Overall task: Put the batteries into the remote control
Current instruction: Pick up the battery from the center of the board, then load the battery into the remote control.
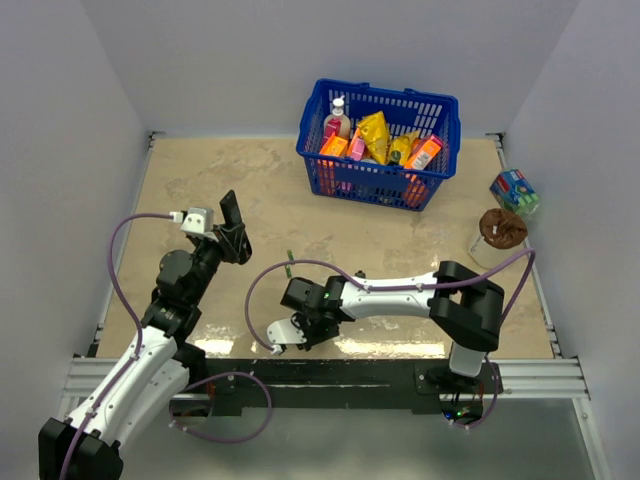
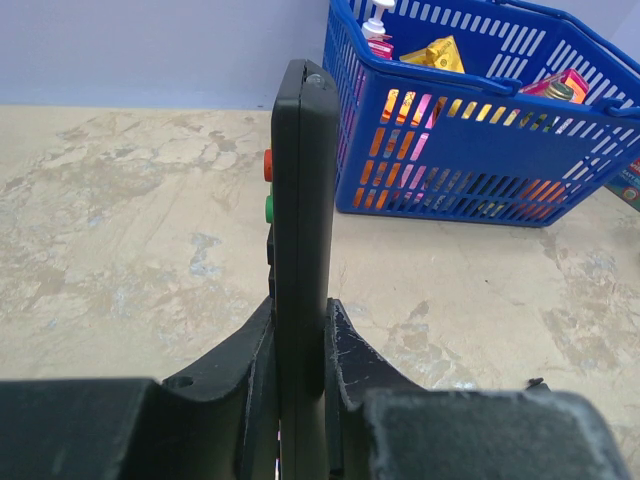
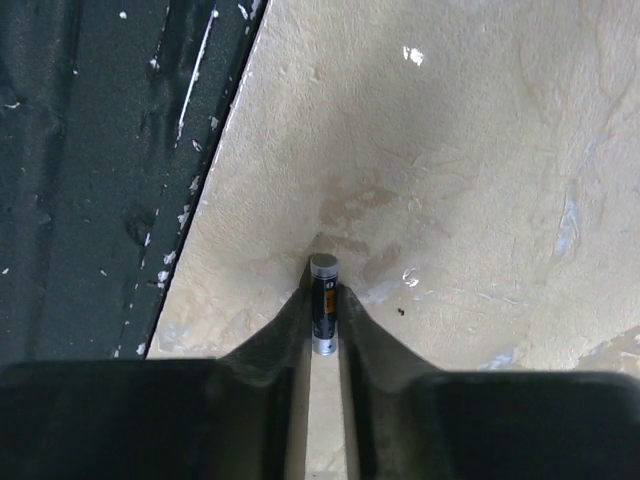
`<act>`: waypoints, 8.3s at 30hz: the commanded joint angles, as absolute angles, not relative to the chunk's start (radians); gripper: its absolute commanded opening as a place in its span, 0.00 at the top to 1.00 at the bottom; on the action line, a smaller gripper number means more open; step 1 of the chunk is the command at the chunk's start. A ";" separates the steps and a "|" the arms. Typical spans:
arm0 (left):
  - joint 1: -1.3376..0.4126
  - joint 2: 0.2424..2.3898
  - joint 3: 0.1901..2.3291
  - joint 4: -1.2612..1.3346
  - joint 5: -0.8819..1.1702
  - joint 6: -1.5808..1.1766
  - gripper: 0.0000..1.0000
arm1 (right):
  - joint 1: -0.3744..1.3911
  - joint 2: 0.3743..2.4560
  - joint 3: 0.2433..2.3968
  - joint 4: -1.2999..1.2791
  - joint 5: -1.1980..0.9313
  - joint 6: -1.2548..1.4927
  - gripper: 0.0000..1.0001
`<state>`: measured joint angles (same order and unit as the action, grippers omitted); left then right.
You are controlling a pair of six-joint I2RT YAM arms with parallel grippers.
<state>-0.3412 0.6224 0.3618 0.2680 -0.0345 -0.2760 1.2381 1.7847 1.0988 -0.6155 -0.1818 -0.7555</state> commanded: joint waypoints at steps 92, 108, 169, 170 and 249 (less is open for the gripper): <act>-0.336 0.725 0.305 0.641 0.238 -0.603 1.00 | 1.000 1.442 1.060 -0.373 0.112 0.376 1.00; -0.345 0.836 0.270 0.885 0.322 -0.831 1.00 | 1.014 1.387 1.189 -0.295 0.032 0.370 1.00; -0.489 0.951 0.160 1.098 0.210 -1.107 1.00 | 1.012 1.502 1.330 -0.511 0.067 0.420 1.00; -0.491 0.953 0.158 1.097 0.206 -1.115 1.00 | 1.014 1.506 1.338 -0.534 0.074 0.417 1.00; -0.492 0.927 0.078 1.058 0.084 -1.502 1.00 | 1.014 1.480 1.519 -0.637 0.066 0.350 0.42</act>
